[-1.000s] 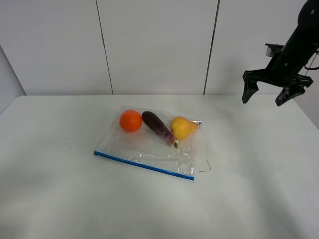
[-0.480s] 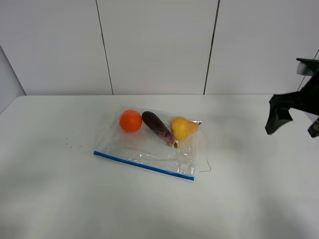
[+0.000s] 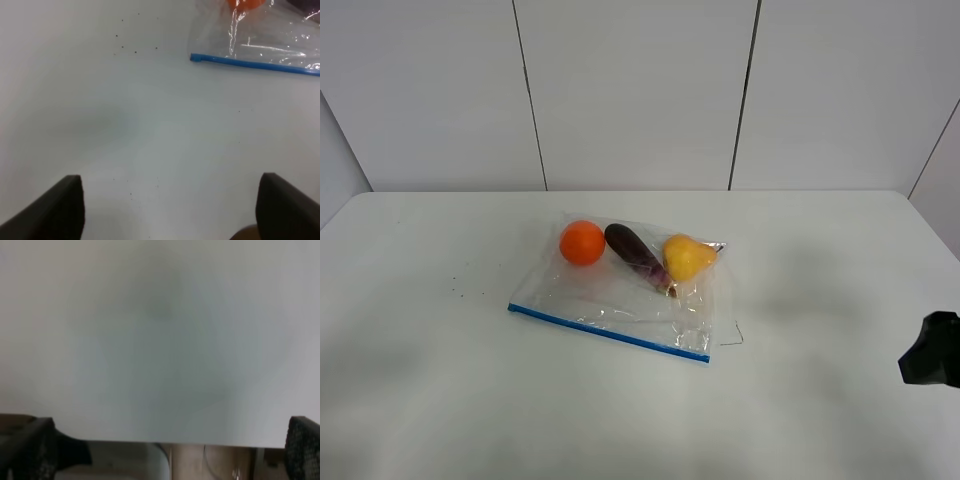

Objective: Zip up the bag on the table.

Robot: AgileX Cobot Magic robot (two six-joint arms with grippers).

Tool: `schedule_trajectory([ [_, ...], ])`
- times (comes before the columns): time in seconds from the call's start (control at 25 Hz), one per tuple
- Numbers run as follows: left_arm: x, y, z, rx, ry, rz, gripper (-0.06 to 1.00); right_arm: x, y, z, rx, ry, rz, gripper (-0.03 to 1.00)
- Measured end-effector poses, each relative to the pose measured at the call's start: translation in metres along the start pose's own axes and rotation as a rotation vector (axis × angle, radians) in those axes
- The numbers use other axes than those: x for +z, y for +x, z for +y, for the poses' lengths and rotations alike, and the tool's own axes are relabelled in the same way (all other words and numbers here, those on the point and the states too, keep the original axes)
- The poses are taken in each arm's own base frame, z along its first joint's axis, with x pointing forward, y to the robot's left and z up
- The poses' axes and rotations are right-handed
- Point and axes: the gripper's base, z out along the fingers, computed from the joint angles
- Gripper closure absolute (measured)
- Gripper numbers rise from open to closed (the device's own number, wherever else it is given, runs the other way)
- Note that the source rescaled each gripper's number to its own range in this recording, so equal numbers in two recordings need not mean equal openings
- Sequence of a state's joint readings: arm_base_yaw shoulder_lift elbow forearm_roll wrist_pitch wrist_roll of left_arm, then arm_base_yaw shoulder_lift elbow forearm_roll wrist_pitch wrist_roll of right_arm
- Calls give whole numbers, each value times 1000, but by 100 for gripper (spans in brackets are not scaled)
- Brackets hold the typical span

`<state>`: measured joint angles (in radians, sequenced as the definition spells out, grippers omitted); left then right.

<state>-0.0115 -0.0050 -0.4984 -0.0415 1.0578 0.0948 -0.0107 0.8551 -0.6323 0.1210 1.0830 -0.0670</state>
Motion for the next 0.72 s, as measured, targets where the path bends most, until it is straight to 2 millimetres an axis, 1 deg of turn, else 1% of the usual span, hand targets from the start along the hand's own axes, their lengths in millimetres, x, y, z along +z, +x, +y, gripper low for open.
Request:
schedule_trajectory([
  [0.16, 0, 0, 0, 0, 0, 0, 6, -6, 33, -1, -22, 27, -124, -3],
  [0.24, 0, 0, 0, 0, 0, 0, 6, -11, 45, -1, -28, 35, -201, -3],
  [0.44, 0, 0, 0, 0, 0, 0, 6, -26, 60, 0, -37, 39, -346, -3],
  [0.72, 0, 0, 0, 0, 0, 0, 6, -32, 67, 1, -42, 39, -400, -3],
])
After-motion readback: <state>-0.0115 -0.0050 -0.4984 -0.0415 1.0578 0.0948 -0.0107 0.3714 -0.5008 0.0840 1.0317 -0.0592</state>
